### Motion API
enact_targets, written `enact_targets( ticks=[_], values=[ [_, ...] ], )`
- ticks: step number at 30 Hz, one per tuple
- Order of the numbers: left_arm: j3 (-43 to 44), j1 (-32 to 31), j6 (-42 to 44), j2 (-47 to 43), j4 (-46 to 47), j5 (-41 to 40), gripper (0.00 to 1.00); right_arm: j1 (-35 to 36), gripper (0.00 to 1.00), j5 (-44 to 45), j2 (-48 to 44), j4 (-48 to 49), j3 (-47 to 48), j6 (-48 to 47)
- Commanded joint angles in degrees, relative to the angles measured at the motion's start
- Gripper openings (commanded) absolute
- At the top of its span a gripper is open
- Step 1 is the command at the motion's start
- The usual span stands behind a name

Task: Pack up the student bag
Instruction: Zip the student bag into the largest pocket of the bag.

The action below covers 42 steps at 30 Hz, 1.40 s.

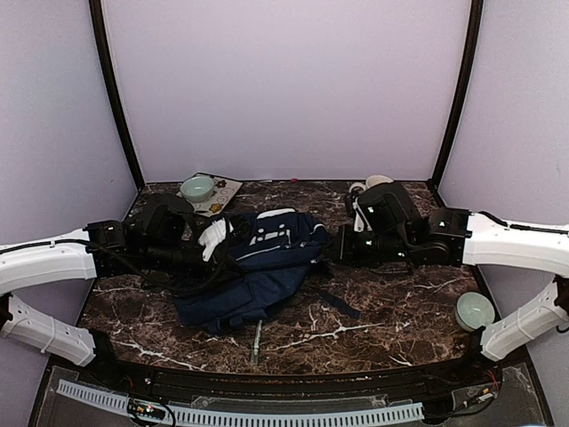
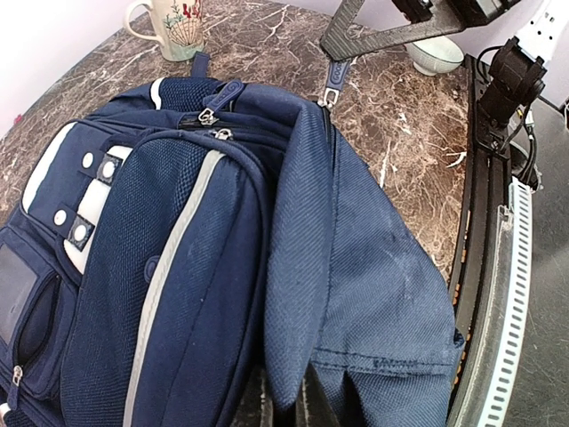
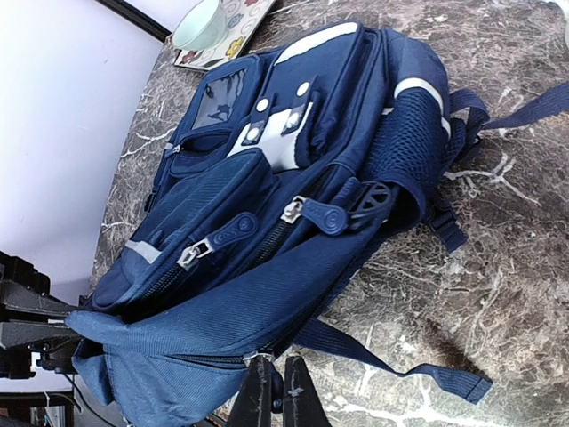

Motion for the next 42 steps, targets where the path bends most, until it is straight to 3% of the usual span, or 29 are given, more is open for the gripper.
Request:
enact_targets(
  ticks=[1, 10, 26, 42],
  values=[
    [0.9, 2.3, -0.8, -2.8, -4.1, -5.2, 0.00, -3.2, 0.00, 8.6, -3.4, -6.6, -2.0, 1.4],
    [1.3, 2.3, 0.3, -7.2, -3.1, 3.9, 0.00, -5.7, 0.00, 8.4, -4.4, -2.5, -6.6, 2.1],
    [2.1, 2.3, 0.2, -13.2, -8.8, 3.0, 0.00, -11.1, 0.00, 2.6, 6.6, 3.8, -3.5, -1.2],
    [2.5, 2.2, -1.0, -9.2, -5.5, 5.0, 0.00, -11.3, 0.00, 1.9, 7.7, -3.6, 2.5, -4.9]
  ],
)
